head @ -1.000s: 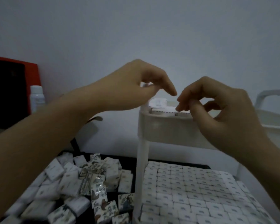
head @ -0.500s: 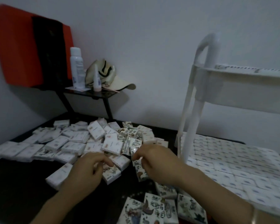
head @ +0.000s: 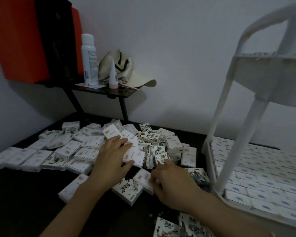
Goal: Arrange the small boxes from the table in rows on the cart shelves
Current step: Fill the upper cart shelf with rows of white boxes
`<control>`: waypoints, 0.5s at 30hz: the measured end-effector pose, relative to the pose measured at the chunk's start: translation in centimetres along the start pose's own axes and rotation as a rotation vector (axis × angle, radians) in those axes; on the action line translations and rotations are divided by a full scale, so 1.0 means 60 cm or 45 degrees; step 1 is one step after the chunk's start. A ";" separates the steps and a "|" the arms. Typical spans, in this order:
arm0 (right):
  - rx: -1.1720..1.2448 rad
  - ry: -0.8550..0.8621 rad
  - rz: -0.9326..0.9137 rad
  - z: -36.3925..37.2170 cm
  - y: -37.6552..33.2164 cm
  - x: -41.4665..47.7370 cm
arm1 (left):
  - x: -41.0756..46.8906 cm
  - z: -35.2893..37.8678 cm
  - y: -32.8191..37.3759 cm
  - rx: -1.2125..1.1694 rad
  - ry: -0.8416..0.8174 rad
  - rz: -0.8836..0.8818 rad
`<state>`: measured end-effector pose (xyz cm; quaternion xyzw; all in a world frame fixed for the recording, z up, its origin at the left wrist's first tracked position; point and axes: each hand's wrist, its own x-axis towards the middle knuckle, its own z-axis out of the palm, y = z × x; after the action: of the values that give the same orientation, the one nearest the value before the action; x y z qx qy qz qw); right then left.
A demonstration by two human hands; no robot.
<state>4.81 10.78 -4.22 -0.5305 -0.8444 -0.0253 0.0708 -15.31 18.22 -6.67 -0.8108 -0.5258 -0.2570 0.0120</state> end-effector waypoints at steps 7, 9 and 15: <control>0.140 0.032 0.157 0.007 -0.001 0.003 | -0.011 -0.015 0.005 -0.088 0.042 -0.059; 0.072 0.026 0.141 0.008 -0.002 0.007 | -0.018 -0.023 0.009 -0.162 0.072 -0.088; 0.180 0.029 0.128 0.009 -0.003 0.008 | -0.043 -0.050 0.014 -0.320 0.117 -0.084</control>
<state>4.41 11.20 -4.67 -0.5655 -0.8155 0.0321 0.1189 -16.60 14.80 -4.94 -0.7756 -0.5147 -0.3579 -0.0739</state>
